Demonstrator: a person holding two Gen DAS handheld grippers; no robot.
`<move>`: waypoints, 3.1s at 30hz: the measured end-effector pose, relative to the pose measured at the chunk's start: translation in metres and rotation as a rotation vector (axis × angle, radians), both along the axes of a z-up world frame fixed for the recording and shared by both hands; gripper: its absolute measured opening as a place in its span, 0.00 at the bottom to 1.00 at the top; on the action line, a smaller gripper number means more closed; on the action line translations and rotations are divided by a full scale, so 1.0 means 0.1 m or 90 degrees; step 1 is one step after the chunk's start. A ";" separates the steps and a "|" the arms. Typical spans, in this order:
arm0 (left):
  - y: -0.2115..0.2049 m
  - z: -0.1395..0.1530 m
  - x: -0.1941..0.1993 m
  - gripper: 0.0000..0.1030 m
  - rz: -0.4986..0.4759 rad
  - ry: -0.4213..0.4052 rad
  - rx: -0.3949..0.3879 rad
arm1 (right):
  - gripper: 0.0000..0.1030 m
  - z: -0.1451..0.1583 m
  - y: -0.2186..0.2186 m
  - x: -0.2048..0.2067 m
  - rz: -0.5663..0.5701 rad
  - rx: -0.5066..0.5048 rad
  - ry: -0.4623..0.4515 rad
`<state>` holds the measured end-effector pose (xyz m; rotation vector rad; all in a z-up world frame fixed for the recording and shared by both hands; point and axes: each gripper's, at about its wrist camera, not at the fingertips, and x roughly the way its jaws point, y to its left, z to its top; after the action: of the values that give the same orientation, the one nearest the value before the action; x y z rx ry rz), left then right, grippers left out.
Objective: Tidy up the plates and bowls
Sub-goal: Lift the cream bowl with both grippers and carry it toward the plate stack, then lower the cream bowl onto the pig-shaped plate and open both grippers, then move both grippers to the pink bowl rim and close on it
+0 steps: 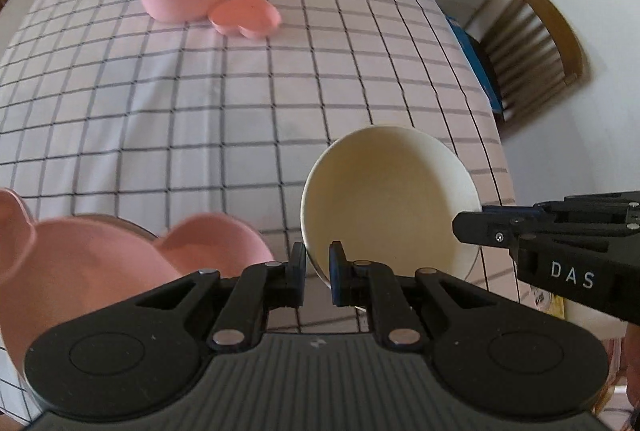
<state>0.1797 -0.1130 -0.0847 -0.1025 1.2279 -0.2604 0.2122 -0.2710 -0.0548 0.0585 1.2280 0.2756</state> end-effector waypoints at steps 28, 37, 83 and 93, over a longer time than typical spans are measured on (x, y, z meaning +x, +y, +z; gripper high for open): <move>-0.30 -0.21 -0.22 0.11 -0.085 0.023 0.013 | 0.11 -0.32 -0.30 -0.34 -0.051 -0.008 0.063; -0.21 -0.10 -0.22 0.11 -0.088 0.014 0.004 | 0.21 -0.24 -0.34 -0.37 -0.066 -0.012 0.046; 0.72 0.84 1.06 0.68 0.080 -0.127 0.027 | 0.79 0.69 0.23 1.00 0.009 -0.004 -0.116; 0.88 0.76 1.68 0.68 0.134 -0.128 0.065 | 0.93 0.60 0.36 1.71 -0.018 0.009 -0.093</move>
<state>0.3475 -0.0252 -0.0091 -0.1135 1.0192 -0.0232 0.3834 -0.2353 0.0051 0.0664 1.0789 0.2588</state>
